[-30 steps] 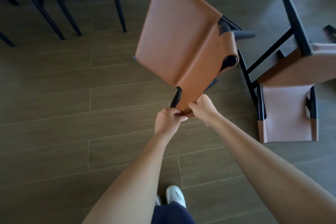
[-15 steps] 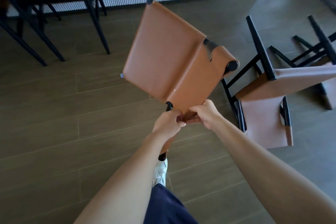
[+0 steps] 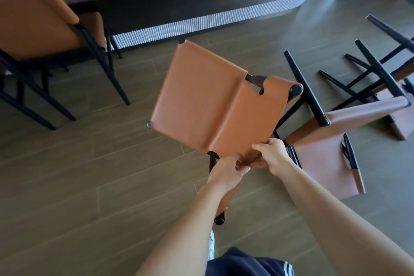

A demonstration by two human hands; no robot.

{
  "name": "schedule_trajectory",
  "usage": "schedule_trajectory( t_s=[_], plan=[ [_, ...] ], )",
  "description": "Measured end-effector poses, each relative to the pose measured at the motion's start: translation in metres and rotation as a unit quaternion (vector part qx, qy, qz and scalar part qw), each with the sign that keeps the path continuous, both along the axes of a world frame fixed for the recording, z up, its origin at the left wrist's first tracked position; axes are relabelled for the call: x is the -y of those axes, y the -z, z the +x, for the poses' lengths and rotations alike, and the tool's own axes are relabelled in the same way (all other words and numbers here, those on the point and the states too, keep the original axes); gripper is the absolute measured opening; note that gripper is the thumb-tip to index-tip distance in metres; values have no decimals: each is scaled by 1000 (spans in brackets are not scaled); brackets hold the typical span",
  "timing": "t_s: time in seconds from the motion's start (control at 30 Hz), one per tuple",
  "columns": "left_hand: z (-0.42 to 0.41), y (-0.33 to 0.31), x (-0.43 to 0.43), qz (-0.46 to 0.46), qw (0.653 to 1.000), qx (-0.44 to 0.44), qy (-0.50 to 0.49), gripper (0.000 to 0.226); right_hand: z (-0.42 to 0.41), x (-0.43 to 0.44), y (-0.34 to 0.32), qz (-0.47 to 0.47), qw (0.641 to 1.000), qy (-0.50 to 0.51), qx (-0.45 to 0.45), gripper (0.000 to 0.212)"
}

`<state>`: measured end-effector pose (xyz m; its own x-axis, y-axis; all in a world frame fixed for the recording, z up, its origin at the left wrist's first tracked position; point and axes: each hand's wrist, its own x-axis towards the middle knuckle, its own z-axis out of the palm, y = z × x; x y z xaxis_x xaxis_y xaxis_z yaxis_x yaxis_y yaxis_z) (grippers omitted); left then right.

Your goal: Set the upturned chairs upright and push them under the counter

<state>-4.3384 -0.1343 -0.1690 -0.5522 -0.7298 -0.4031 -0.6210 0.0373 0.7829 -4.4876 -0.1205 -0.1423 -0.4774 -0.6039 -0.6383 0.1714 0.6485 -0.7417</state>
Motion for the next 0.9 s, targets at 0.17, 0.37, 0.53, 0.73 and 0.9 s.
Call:
schedule_trajectory(
  t_s=[0.17, 0.37, 0.53, 0.73, 0.9],
  plan=[
    [-33, -15, 21, -10, 1000, 21, 8, 15, -34, 19, -9, 12, 1000, -19, 0, 12],
    [-58, -30, 46, 0, 999, 49, 6, 23, -66, 43, -16, 17, 997, -64, 32, 8],
    [-82, -36, 46, 12, 995, 29, -92, 20, -90, 61, -23, 17, 992, -110, 56, 8],
    [-112, -33, 29, 31, 961, -53, -270, 9, -113, 81, -32, 17, 988, -131, 75, 8],
    [-126, -32, 34, -24, 970, -5, -241, 22, -129, 95, -36, 20, 986, -137, 92, 10]
  ],
)
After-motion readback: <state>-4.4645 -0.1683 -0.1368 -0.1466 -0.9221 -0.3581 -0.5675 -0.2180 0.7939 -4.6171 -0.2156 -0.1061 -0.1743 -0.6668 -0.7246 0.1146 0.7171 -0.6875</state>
